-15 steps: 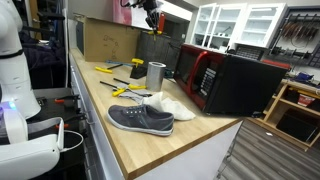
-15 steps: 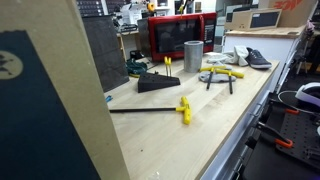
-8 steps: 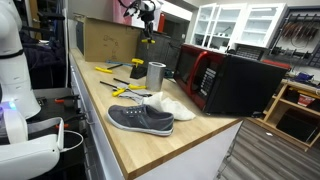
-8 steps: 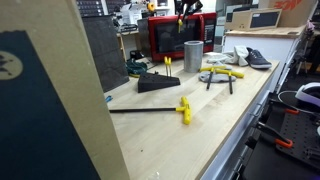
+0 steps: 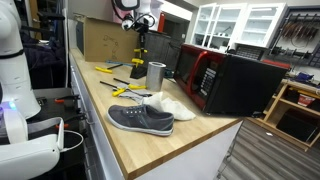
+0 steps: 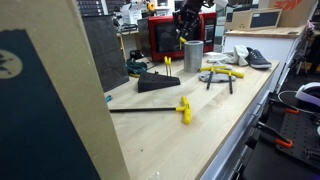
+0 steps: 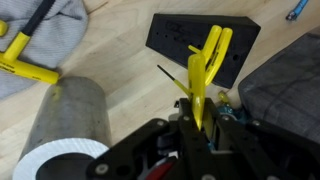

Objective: Move one black and yellow object in the metal tin, then to the black holder

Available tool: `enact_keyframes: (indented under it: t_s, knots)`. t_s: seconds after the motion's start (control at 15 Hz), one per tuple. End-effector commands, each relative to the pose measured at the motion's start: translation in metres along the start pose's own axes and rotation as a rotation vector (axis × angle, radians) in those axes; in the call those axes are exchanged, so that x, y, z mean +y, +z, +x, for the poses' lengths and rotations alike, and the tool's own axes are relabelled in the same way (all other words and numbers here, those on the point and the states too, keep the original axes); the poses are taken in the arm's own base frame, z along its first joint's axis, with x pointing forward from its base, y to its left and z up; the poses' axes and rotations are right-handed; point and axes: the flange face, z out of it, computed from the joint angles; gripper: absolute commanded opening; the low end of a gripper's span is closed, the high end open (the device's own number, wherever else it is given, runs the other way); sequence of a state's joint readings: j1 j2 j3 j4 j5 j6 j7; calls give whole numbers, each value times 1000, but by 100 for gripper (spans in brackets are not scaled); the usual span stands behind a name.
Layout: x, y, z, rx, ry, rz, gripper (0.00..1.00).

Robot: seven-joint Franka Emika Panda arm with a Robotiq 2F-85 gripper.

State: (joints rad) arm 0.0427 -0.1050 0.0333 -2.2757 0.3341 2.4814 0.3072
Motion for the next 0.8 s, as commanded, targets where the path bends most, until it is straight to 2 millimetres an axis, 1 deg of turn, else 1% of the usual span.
enact_keyframes:
  t_s: [0.0, 0.33, 0.47, 0.73]
  knots:
    - [2, 13, -5, 3, -63, 48, 4]
    - [5, 40, -3, -16, -83, 92, 4]
    - [5, 48, -6, -32, -81, 103, 4]
    - [5, 54, -15, -53, -69, 114, 4]
